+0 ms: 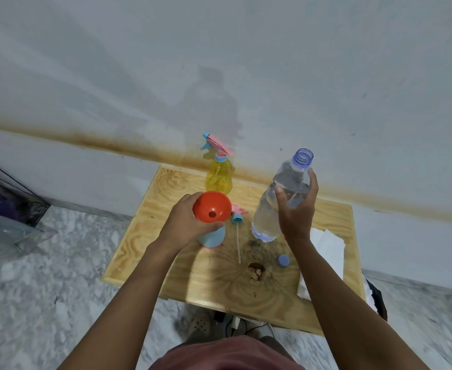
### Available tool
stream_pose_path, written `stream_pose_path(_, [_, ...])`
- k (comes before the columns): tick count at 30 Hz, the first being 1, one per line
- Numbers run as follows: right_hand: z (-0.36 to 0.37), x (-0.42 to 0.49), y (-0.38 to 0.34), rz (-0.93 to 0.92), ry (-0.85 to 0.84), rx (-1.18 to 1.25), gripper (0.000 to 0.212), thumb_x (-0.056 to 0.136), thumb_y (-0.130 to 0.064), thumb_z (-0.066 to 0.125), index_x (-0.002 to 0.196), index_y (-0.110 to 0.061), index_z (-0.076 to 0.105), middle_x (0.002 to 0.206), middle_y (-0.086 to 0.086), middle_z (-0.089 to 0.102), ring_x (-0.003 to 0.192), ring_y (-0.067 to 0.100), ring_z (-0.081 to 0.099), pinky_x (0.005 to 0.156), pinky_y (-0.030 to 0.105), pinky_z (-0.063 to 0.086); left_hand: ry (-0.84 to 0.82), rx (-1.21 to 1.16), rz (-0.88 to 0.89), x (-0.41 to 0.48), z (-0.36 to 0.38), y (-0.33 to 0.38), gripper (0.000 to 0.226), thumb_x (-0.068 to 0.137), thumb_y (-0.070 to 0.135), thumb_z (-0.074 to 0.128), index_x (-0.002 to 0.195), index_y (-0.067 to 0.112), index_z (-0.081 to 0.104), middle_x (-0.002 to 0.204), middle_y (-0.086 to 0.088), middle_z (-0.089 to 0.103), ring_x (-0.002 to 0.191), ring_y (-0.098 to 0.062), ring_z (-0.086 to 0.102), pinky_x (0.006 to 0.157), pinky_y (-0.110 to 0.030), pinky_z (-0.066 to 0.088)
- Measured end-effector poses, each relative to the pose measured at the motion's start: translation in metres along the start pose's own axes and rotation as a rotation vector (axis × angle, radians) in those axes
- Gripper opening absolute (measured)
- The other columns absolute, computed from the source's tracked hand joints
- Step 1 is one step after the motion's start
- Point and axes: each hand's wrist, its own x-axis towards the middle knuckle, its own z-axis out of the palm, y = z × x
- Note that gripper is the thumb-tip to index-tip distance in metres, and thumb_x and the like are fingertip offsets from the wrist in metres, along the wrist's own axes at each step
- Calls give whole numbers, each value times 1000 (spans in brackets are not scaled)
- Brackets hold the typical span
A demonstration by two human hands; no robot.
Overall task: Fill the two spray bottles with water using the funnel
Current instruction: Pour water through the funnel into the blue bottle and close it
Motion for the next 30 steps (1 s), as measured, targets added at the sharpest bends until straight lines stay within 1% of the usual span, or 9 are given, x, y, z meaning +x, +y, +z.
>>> stream_pose_path(3, [-4,0,3,-18,13,-29,81,82,-44,67,149,-20,28,146,12,48,132,24,51,103,49,50,4,4,2,0,1,0,80,61,38,93,131,26,55,114,7,55,102,-11,55,80,-19,44])
stream_pose_path(8, [-6,-1,5,-30,-4,-75,84,79,-48,70,149,-22,30,141,-6,48,130,20,53,99,50,52,8,18,-3,1,1,0,85,62,37,92,135,23,53,116,7,53,106,-13,54,86,-25,45])
stream_pose_path(14, [-14,-9,1,-35,-15,-198,92,78,-58,67,151,-19,28,148,2,46,133,18,48,100,31,46,11,29,-12,0,2,-1,90,62,40,92,138,20,49,117,7,51,108,-13,53,88,-26,45])
stream_pose_path(16, [-15,-17,-3,-113,112,-280,83,82,-53,67,146,-10,35,140,12,48,128,21,50,98,29,45,4,19,-15,0,1,-3,91,61,42,92,138,21,49,119,6,51,109,-14,54,90,-29,48])
stream_pose_path(19, [-10,-42,-15,-285,288,-348,48,89,-37,65,124,-9,49,110,7,52,95,20,52,79,29,46,0,9,-16,0,2,-4,91,62,41,91,139,21,48,121,6,48,111,-16,53,92,-33,50])
stream_pose_path(21, [-2,-60,-21,-361,123,-328,26,91,-31,60,112,-17,53,96,-4,50,80,7,49,68,24,43,4,9,-19,-1,3,-3,92,62,41,91,140,22,47,121,7,46,111,-16,52,92,-33,50])
stream_pose_path(23, [11,-66,-25,-279,-134,-364,21,94,-35,57,110,-23,59,92,-13,53,72,0,50,63,23,45,7,2,-22,-1,4,-4,94,62,41,91,141,21,45,122,7,43,112,-16,52,93,-33,50])
stream_pose_path(27, [38,-52,-31,205,-468,-284,38,96,-47,54,123,-23,64,102,-8,65,93,9,63,87,41,55,0,-21,-20,-1,4,-7,95,63,41,91,143,22,43,123,9,42,114,-17,53,94,-37,52])
stream_pose_path(30, [49,-46,-31,288,-504,-228,41,93,-50,55,118,-20,68,94,-7,71,91,13,68,87,44,57,1,-34,-13,-1,6,-9,94,64,41,90,143,24,42,123,10,41,115,-17,53,91,-32,51])
